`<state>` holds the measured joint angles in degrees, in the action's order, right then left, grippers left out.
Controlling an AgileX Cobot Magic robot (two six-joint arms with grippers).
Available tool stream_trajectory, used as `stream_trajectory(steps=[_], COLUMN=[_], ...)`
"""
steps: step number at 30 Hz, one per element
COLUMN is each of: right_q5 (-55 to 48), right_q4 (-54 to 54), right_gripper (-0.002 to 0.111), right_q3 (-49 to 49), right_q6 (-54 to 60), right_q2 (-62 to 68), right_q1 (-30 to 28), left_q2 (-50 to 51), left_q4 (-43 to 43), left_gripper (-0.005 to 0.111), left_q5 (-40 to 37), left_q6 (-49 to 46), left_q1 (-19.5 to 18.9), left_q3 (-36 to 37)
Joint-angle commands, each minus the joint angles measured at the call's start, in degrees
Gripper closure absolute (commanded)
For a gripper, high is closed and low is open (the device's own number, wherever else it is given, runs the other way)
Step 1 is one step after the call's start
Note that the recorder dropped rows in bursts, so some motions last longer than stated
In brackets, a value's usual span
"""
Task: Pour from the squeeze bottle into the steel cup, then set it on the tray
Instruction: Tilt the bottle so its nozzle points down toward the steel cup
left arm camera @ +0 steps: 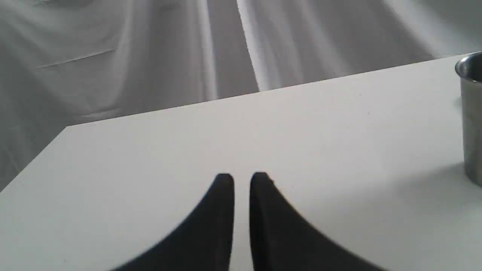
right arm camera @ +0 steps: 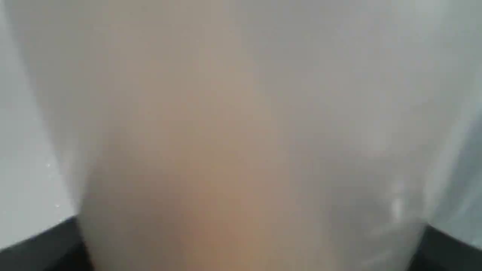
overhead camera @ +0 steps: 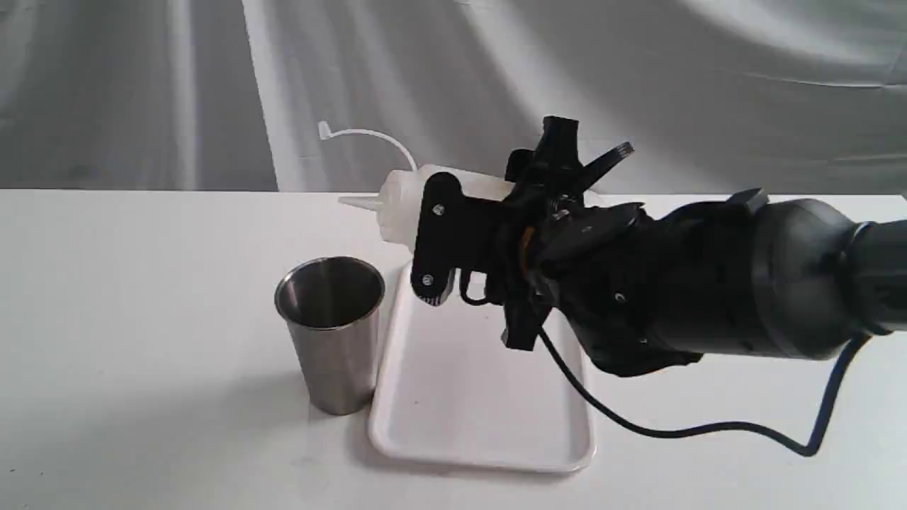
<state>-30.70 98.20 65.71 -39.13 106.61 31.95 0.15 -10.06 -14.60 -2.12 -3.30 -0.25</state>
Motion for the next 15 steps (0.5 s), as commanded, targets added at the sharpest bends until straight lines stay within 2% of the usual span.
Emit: stream_trajectory(steps=[1,15], right_q5=[-3.26,-6.31], right_q4=[1.75,1.75], right_gripper=[0.108,0.108], right_q3=[0.05,0.05], right_q6=[0.18,0.18], right_q2=[-1.04,-0.2], right_q1=[0.11,0.65], left_q2=[-0.15,-0.15], left_q4=[0.02,0.02], left_gripper=[0.098,0.098], left_q5=[0.71,0.71], left_q6=[0.42,0.29], left_q1=[-0.14,-0.14], left_q3=[0.25,0.25])
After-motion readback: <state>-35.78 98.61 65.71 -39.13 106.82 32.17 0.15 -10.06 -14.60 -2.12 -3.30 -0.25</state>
